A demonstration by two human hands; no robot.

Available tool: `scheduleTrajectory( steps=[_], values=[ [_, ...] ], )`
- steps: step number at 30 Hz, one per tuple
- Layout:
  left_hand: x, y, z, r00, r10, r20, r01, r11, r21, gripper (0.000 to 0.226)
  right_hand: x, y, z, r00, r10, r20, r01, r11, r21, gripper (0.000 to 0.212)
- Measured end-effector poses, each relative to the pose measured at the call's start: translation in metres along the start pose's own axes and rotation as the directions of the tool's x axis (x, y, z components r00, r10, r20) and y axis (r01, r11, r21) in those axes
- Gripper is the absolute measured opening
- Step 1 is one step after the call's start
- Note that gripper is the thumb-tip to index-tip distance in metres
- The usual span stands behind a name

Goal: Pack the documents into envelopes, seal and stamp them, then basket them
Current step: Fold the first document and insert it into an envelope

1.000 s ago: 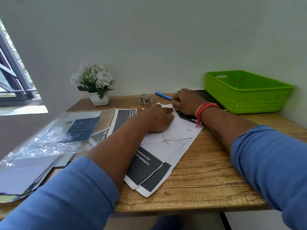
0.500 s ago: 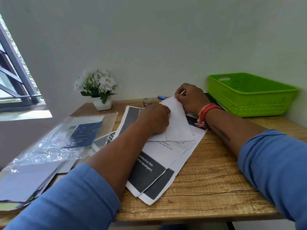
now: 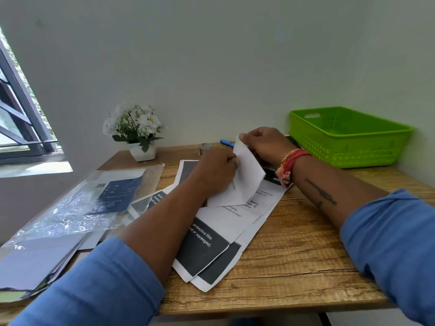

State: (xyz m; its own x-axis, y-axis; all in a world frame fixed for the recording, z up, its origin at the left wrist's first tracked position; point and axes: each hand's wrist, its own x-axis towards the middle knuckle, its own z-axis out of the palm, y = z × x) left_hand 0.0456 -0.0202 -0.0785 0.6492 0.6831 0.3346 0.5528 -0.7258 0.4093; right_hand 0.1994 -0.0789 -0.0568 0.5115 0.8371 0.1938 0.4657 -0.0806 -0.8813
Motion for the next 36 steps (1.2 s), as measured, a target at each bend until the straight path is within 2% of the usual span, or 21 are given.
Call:
scheduleTrajectory(
  steps=[2, 3, 4, 6, 10, 12, 13, 18, 20, 23, 30, 36],
  values=[
    [-0.003, 0.005, -0.002, 0.995, -0.098, -0.025, 0.092, 0.982, -0.164, 0.039, -0.006, -0.001, 0.006, 0.993, 0.021, 0.115, -0.048, 0.970, 0.239, 0.029],
    [-0.004, 0.008, -0.004, 0.988, -0.154, -0.020, 0.142, 0.950, -0.277, 0.044, -0.006, 0.000, 0.009, 0.990, 0.005, 0.140, -0.041, 0.966, 0.257, 0.023],
    [-0.005, 0.011, -0.006, 0.977, -0.210, -0.026, 0.187, 0.915, -0.356, 0.048, -0.005, 0.001, 0.010, 0.989, -0.018, 0.148, -0.017, 0.974, 0.226, 0.015],
    [-0.006, 0.012, -0.011, 0.964, -0.261, -0.046, 0.222, 0.892, -0.395, 0.054, -0.004, 0.003, 0.012, 0.984, -0.075, 0.162, 0.058, 0.993, 0.106, 0.005],
    [-0.005, 0.001, -0.013, 0.964, -0.264, -0.033, 0.234, 0.900, -0.368, 0.029, -0.005, 0.004, 0.012, 0.965, -0.135, 0.224, 0.185, 0.957, -0.224, 0.004],
    [-0.004, -0.002, -0.014, 0.960, -0.279, -0.010, 0.252, 0.881, -0.401, 0.019, -0.005, 0.004, 0.013, 0.960, -0.157, 0.232, 0.225, 0.926, -0.303, 0.005],
    [-0.004, -0.003, -0.015, 0.958, -0.285, -0.006, 0.258, 0.875, -0.409, 0.023, -0.005, 0.004, 0.014, 0.957, -0.171, 0.235, 0.243, 0.915, -0.322, 0.006],
    [-0.001, -0.015, -0.016, 0.965, -0.261, -0.006, 0.247, 0.923, -0.295, 0.072, -0.006, 0.004, 0.016, 0.940, -0.186, 0.286, 0.301, 0.847, -0.438, 0.010],
    [0.000, -0.020, -0.017, 0.973, -0.229, 0.022, 0.229, 0.957, -0.175, 0.067, -0.007, 0.003, 0.016, 0.936, -0.181, 0.303, 0.308, 0.837, -0.452, 0.012],
    [0.001, -0.021, -0.020, 0.979, -0.195, 0.061, 0.195, 0.981, 0.001, 0.045, -0.008, 0.002, 0.016, 0.930, -0.178, 0.322, 0.321, 0.822, -0.470, 0.013],
    [0.002, -0.020, -0.019, 0.992, -0.107, 0.063, 0.098, 0.987, 0.129, 0.041, -0.006, 0.004, 0.016, 0.927, -0.209, 0.311, 0.342, 0.812, -0.472, 0.009],
    [0.002, -0.018, -0.013, 0.985, -0.073, 0.156, 0.034, 0.970, 0.240, 0.034, -0.006, 0.004, 0.017, 0.926, -0.236, 0.295, 0.358, 0.797, -0.486, 0.006]
  ],
)
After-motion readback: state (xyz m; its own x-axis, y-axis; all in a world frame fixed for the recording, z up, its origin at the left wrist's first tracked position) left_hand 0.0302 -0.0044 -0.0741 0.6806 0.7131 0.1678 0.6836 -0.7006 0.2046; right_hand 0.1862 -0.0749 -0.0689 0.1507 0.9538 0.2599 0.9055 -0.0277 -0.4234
